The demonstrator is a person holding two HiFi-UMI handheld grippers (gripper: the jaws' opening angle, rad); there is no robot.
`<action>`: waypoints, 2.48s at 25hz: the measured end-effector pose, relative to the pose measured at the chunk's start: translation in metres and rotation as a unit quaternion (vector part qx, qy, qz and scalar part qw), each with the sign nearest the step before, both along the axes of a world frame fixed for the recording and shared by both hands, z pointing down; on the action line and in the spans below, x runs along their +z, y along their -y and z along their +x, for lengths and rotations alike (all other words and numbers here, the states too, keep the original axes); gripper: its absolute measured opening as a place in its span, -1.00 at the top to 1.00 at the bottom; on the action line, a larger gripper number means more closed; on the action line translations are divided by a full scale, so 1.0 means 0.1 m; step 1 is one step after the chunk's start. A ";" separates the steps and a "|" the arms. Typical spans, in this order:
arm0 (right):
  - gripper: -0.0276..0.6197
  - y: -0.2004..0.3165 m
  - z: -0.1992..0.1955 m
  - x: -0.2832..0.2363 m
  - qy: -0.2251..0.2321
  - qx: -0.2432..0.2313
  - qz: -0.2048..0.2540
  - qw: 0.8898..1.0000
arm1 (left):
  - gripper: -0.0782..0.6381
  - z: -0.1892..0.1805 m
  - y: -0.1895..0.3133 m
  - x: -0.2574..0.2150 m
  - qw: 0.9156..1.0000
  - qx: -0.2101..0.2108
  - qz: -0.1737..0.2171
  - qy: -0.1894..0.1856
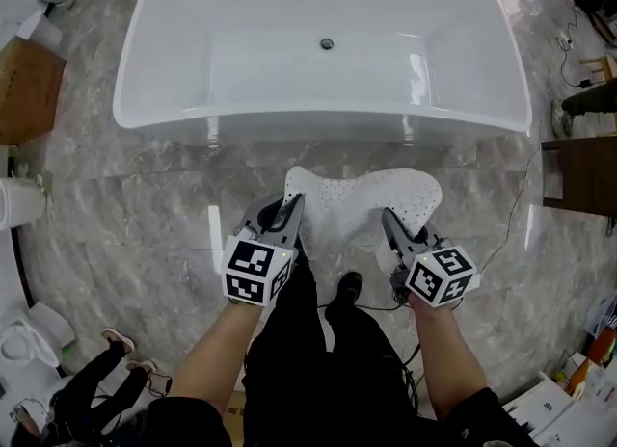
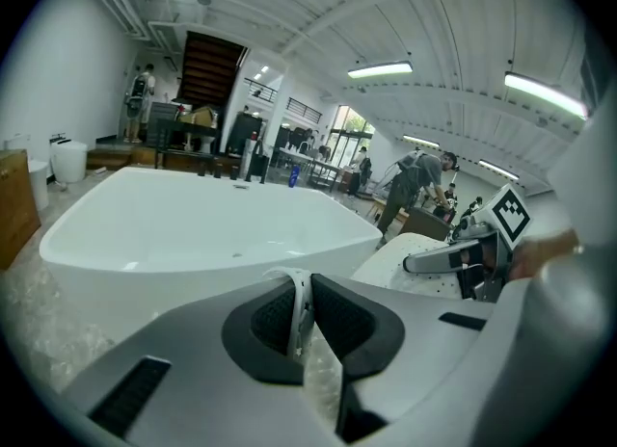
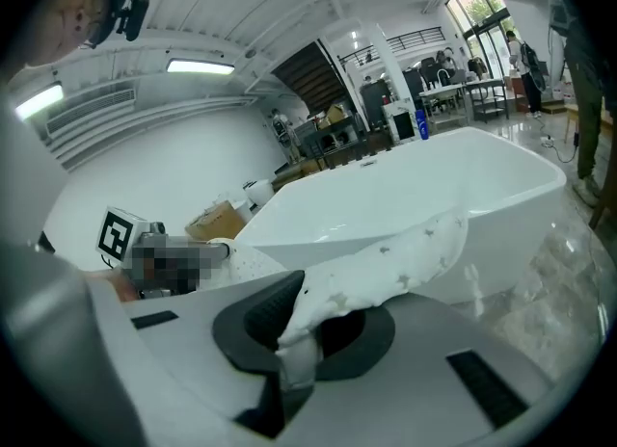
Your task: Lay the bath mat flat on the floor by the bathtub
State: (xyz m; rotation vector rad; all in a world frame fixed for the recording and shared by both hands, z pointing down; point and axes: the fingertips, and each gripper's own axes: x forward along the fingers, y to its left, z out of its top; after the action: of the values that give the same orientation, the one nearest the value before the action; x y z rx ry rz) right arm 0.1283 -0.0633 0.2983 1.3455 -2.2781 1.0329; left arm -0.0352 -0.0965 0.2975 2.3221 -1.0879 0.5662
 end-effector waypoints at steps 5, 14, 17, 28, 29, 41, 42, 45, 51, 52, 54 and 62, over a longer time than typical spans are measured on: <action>0.82 0.14 0.07 0.49 -0.002 -0.012 -0.017 1.000 | 0.71 -0.03 0.07 0.47 1.000 -0.015 -0.012 0.012; 0.82 0.31 0.36 1.69 0.000 0.002 -0.045 0.999 | 0.71 -0.13 0.18 1.55 0.997 -0.065 -0.034 0.020; 0.82 0.40 0.34 2.07 -0.001 0.006 -0.047 0.999 | 0.71 -0.14 0.22 1.93 0.996 -0.075 -0.043 0.019; 0.82 0.54 0.12 3.09 -0.013 -0.018 -0.042 0.999 | 0.70 -0.11 0.42 3.13 0.994 -0.092 -0.063 0.013; 0.82 0.54 0.12 3.17 -0.010 -0.016 -0.044 0.999 | 0.70 -0.09 0.44 3.21 0.994 -0.091 -0.063 0.014; 0.82 0.85 0.04 4.35 -0.008 -0.017 -0.016 1.000 | 0.70 -0.06 0.68 4.31 0.997 -0.059 -0.031 0.044; 0.82 0.87 0.04 4.46 -0.010 -0.024 -0.011 1.000 | 0.70 -0.05 0.68 4.42 0.997 -0.056 -0.030 0.042; 0.82 0.83 0.04 4.81 -0.018 -0.034 -0.004 0.999 | 0.69 -0.11 0.67 4.77 0.997 -0.043 -0.021 0.054; 0.82 0.86 0.06 5.45 -0.056 -0.129 0.014 0.990 | 0.69 -0.19 0.81 5.27 0.996 -0.029 0.024 0.079; 0.82 0.91 0.09 5.49 -0.059 -0.137 0.019 0.989 | 0.68 -0.21 0.85 5.30 0.996 -0.036 0.029 0.075; 0.81 1.00 0.17 5.53 -0.063 -0.146 0.032 0.987 | 0.69 -0.25 0.88 5.36 0.996 -0.044 0.037 0.075; 0.79 1.17 0.67 5.40 -0.051 -0.101 0.062 0.992 | 0.70 -0.66 0.94 5.28 0.990 -0.091 0.057 0.093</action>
State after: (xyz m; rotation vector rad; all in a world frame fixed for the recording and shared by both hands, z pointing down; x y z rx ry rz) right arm 0.1954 -0.1799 0.8381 1.1547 -2.3766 0.7510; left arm -0.1008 -0.1907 0.8251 2.2683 -1.4369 0.6772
